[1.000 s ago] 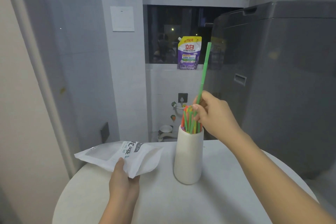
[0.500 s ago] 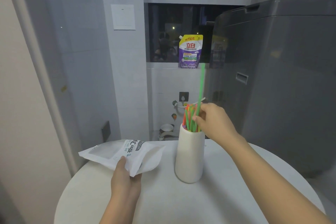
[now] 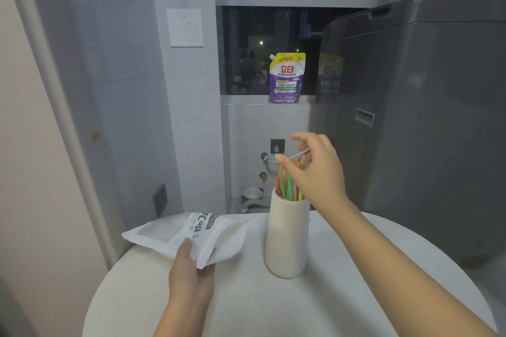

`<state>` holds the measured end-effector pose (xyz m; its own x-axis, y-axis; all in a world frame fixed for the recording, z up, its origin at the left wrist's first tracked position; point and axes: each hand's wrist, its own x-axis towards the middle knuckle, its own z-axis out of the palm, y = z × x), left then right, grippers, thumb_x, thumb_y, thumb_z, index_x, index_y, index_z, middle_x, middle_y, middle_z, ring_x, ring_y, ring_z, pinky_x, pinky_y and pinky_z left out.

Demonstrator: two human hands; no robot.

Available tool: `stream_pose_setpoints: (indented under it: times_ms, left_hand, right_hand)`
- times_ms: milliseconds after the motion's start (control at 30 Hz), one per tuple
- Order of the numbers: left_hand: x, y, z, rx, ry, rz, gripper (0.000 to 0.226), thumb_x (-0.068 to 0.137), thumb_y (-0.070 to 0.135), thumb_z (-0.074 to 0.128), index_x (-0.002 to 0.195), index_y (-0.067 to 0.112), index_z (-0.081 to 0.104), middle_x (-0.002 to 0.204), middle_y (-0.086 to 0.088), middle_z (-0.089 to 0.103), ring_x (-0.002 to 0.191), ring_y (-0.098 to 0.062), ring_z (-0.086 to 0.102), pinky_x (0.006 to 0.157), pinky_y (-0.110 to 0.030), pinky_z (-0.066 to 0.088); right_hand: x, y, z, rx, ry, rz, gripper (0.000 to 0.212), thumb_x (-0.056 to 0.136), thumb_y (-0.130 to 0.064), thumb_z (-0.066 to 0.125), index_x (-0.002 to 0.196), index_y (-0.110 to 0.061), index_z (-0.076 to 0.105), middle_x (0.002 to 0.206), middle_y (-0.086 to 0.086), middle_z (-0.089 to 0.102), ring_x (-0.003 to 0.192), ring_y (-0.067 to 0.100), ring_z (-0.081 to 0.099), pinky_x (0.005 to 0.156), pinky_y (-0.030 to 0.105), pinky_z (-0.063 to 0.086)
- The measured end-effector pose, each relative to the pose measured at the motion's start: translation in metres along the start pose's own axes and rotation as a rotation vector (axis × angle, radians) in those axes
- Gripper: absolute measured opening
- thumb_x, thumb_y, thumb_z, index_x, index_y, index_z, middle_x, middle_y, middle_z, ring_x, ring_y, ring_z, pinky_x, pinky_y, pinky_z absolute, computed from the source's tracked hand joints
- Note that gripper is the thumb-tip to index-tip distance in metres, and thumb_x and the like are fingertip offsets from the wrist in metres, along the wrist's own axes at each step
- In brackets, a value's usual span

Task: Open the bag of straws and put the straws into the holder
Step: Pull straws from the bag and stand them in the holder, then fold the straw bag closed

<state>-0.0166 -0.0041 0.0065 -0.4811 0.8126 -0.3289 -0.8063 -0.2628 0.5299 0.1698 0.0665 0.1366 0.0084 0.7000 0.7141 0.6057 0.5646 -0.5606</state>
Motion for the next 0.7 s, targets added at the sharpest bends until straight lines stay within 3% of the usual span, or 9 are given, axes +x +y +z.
stream_pose_setpoints:
  times_ms: [100,200,333,433,567,633,700]
  left_hand:
    - [0.001,0.001,-0.001,-0.005,-0.005,0.001,0.012,0.098,0.012,0.045,0.096,0.015,0.057,0.098,-0.004,0.064,0.084,-0.018,0.061,0.073,-0.032,0.048]
    - [0.002,0.002,-0.001,-0.005,-0.006,0.007,0.013,0.098,0.012,0.045,0.096,0.015,0.057,0.098,-0.003,0.064,0.084,-0.018,0.062,0.072,-0.032,0.048]
    - [0.001,0.002,0.000,0.000,-0.006,0.009,0.013,0.098,0.012,0.045,0.094,0.015,0.057,0.095,-0.003,0.065,0.082,-0.017,0.062,0.071,-0.031,0.048]
    - [0.000,0.001,0.000,0.007,-0.011,0.010,0.013,0.098,0.012,0.045,0.094,0.015,0.057,0.095,-0.003,0.064,0.083,-0.018,0.062,0.073,-0.031,0.048]
    - [0.000,0.002,0.000,0.011,-0.032,0.006,0.014,0.098,0.012,0.045,0.095,0.014,0.058,0.098,-0.004,0.065,0.084,-0.019,0.061,0.076,-0.032,0.048]
    - [-0.001,0.002,0.001,0.027,-0.051,-0.008,0.014,0.098,0.012,0.045,0.096,0.014,0.058,0.098,-0.004,0.064,0.083,-0.020,0.061,0.075,-0.032,0.048]
    - [-0.001,0.001,0.001,0.056,-0.068,-0.029,0.013,0.098,0.013,0.045,0.099,0.013,0.059,0.097,-0.004,0.065,0.083,-0.020,0.061,0.073,-0.032,0.049]
  right_hand:
    - [0.010,-0.009,0.003,0.049,0.049,-0.051,0.032,0.082,-0.042,0.063,0.111,-0.027,0.060,0.092,-0.010,0.049,0.087,0.012,0.052,0.070,0.029,0.050]
    - [0.012,-0.007,0.010,-0.035,0.017,-0.047,0.010,0.084,-0.033,0.063,0.089,-0.026,0.069,0.084,-0.012,0.048,0.086,0.012,0.051,0.070,0.030,0.048]
    - [-0.004,0.009,0.016,-0.254,-0.074,-0.104,0.010,0.083,-0.029,0.065,0.078,-0.024,0.071,0.082,-0.012,0.048,0.086,0.013,0.039,0.077,0.023,0.021]
    - [-0.013,0.016,0.017,-0.262,-0.076,-0.146,0.008,0.083,-0.022,0.066,0.079,-0.020,0.071,0.089,-0.007,0.061,0.095,0.018,0.045,0.082,0.022,0.016]
    - [-0.017,0.013,0.017,-0.227,-0.001,-0.196,0.019,0.088,-0.024,0.059,0.103,-0.022,0.069,0.119,-0.002,0.063,0.118,0.020,0.048,0.100,0.031,0.023]
    - [-0.019,0.015,0.019,-0.292,-0.112,-0.167,0.032,0.094,-0.029,0.048,0.124,-0.022,0.058,0.141,-0.001,0.048,0.136,0.019,0.032,0.109,0.033,0.015]
    - [-0.020,0.018,0.019,-0.354,-0.243,-0.155,0.040,0.097,-0.033,0.040,0.135,-0.022,0.047,0.147,-0.002,0.040,0.141,0.017,0.021,0.112,0.029,0.007]
